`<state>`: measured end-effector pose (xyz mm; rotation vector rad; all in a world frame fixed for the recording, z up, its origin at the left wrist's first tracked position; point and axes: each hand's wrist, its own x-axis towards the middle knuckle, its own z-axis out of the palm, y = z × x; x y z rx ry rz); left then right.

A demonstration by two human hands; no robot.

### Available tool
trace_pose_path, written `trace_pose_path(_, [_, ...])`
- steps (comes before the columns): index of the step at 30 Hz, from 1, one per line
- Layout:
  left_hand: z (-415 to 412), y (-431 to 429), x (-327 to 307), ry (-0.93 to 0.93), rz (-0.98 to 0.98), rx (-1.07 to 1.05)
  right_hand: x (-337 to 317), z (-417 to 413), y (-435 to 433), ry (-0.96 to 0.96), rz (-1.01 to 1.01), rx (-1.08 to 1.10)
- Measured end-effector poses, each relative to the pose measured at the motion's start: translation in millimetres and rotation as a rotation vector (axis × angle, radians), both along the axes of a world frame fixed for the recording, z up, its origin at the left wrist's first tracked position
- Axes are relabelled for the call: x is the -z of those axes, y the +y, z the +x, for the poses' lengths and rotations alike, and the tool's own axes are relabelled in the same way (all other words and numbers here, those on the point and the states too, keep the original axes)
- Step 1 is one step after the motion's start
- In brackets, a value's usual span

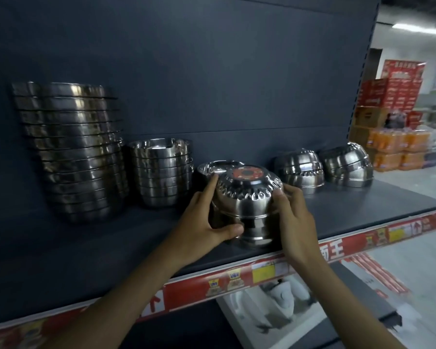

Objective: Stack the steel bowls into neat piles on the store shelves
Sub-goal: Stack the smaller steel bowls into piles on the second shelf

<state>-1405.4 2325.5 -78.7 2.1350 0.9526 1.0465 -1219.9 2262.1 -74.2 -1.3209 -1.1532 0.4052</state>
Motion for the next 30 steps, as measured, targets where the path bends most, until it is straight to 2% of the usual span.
trace_pose_path(5, [-3, 9, 3, -0.235, -0.133, -0.026, 3, 4, 3, 0.105, 0.037, 0.077])
trace_pose_path(13, [0, 6, -8, -0.182, -0.046, -0.079, -3, -1, 2, 0.080, 0.028, 0.133])
trace_pose_path(19, [-19, -11, -22, -0.275, 0.042, -0.049, -31, -25, -7, -0.057, 0.195, 0.204])
trace_pose_path(22, [-45, -23, -36, -0.387, 0.093, -0.052, -35, -50, -5, -0.179, 0.227, 0.142])
trace_pose_path(24, [-71, -30, -42, -0.432, 0.096, -0.045, -33, -74, -8, -0.172, 0.231, 0.079])
trace_pose_path(30, [-138, -48, -26, -0.416, 0.011, -0.049, -9, -128, -3, -0.234, 0.332, -0.074])
